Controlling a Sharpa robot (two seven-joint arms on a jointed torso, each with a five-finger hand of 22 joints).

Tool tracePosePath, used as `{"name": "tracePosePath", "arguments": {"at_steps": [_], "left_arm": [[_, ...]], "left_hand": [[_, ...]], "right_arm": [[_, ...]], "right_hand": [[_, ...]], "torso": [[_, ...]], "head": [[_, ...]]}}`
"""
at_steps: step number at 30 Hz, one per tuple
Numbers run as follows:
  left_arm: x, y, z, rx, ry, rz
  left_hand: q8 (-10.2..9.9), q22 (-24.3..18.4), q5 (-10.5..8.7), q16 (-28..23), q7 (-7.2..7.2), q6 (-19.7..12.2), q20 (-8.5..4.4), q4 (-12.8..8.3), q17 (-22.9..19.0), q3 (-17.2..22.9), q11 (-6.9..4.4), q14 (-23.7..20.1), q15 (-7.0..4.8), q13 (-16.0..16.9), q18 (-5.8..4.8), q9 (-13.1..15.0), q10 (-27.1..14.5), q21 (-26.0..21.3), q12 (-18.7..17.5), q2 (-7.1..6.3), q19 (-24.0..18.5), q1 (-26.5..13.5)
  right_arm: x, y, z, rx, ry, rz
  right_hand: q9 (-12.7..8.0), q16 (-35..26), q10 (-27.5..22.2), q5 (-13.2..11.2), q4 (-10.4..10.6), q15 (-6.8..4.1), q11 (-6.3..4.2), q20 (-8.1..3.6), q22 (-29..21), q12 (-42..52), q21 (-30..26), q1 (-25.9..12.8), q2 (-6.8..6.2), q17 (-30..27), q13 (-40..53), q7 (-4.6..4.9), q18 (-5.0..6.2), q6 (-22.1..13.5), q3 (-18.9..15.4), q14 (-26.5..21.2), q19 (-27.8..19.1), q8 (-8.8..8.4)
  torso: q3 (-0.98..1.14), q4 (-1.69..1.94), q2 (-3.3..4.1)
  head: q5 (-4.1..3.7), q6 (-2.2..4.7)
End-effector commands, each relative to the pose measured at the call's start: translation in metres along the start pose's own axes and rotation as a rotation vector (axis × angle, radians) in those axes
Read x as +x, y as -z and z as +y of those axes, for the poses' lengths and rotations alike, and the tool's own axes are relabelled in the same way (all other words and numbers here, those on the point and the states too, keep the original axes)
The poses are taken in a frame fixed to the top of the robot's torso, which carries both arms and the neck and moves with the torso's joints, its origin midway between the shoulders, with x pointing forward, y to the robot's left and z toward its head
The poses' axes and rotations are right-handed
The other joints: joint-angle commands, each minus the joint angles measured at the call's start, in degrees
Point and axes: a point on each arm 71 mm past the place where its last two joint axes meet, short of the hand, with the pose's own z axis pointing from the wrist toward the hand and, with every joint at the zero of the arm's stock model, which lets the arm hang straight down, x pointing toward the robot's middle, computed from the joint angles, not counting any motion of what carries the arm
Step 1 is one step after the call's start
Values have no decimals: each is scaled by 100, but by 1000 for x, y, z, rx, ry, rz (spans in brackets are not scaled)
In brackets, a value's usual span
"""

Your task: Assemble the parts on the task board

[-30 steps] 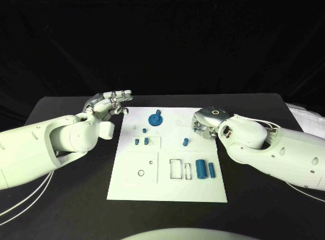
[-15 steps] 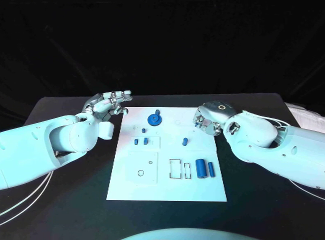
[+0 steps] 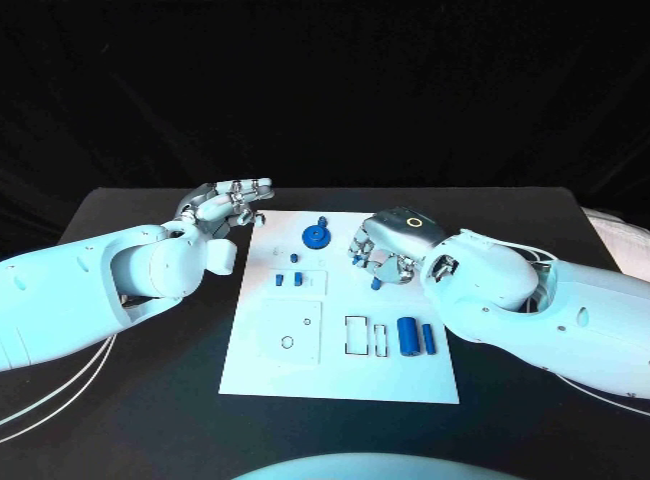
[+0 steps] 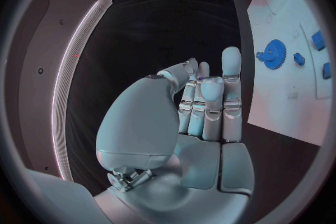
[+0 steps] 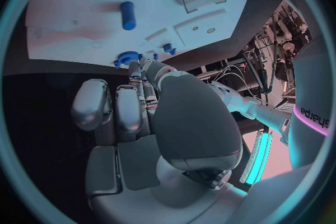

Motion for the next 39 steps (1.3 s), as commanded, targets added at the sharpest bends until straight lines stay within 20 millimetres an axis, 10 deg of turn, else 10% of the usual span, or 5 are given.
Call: {"name": "tracePosePath", "arguments": {"at_steps": [1, 14, 39], "left_arm": [[4, 0, 0, 3, 3, 24], [12, 2, 0, 0, 10, 46], [15, 2, 2, -20, 13, 70]], "left_hand": [[33, -5, 7, -26, -1, -53, -2, -20, -7, 0, 6, -41, -17, 8, 65, -9, -26, -36, 35, -10, -31, 31], [34, -7, 7, -30, 1, -60, 0, -23, -18, -7, 8, -45, -14, 8, 64, -9, -34, -39, 41, -10, -31, 25], [36, -30, 5, -39, 6, -73, 3, -26, -44, -23, 13, -56, -9, 7, 68, -10, -50, -71, 51, -17, -43, 11]], "right_arm": [[7, -3, 18, -63, -28, 27], [51, -12, 63, -164, -110, 140], [70, -16, 68, -166, -135, 202]], "right_hand": [[11, 19, -10, -18, -15, 6, 38, -3, -9, -41, 14, -99, 3, 6, -9, 6, 12, 22, 17, 262, 24, 15], [13, 32, -33, -10, -52, 12, 51, 0, -23, -67, 5, -103, 22, 20, -14, 23, 15, -3, 38, 262, 17, -2], [21, 50, -32, 1, -81, 28, 84, 9, -30, -76, 1, -162, 32, 38, -12, 59, 16, -22, 34, 261, 15, -11]], "torso": [[-11, 1, 4], [-8, 1, 4], [0, -9, -3]], "head": [[114, -48], [305, -142], [384, -241]]}}
